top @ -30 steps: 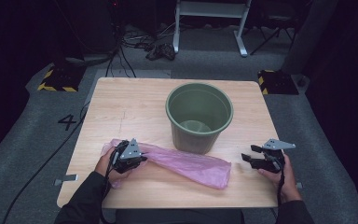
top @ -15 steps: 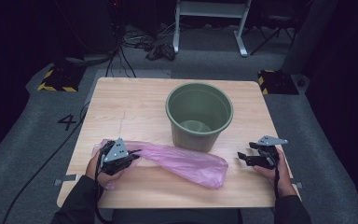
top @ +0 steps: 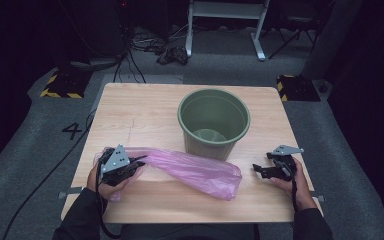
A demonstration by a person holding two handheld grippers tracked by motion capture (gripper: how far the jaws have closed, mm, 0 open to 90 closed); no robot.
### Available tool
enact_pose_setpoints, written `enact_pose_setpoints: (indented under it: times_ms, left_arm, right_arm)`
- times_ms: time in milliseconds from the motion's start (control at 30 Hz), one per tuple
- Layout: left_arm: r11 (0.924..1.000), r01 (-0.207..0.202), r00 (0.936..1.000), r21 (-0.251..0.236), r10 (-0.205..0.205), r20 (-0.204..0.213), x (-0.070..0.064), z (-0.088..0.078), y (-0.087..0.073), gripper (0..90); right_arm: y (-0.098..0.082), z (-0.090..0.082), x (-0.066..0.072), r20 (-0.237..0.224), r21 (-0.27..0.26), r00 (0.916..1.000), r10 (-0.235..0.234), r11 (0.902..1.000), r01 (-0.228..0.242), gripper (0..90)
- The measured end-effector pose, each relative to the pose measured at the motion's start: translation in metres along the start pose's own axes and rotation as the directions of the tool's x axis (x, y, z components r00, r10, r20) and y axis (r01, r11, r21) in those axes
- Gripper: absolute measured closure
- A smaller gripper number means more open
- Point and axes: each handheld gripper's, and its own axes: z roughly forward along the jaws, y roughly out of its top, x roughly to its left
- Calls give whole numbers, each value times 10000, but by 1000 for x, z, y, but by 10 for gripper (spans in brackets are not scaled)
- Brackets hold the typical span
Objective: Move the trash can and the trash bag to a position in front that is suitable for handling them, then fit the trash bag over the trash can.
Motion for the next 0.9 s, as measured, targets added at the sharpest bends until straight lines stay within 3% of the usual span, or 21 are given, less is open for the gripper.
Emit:
enact_pose_setpoints:
  times_ms: [433,700,900]
  left_arm:
    - [9961,99,9998,-881,-114,-163,-2,-15,11,895]
    - [9867,-29,10000,-1628,39,58,-10,-31,24,896]
    - [9781,119,9999,-2077,-101,98,-12,-39,33,896]
  right_arm:
    - [-1,0,1,55,0,10000,53,10000,-53,186]
    - [-1,-1,1,118,-9,9999,78,10000,-78,185]
    - [-1,-1,2,132,-13,9999,90,10000,-89,185]
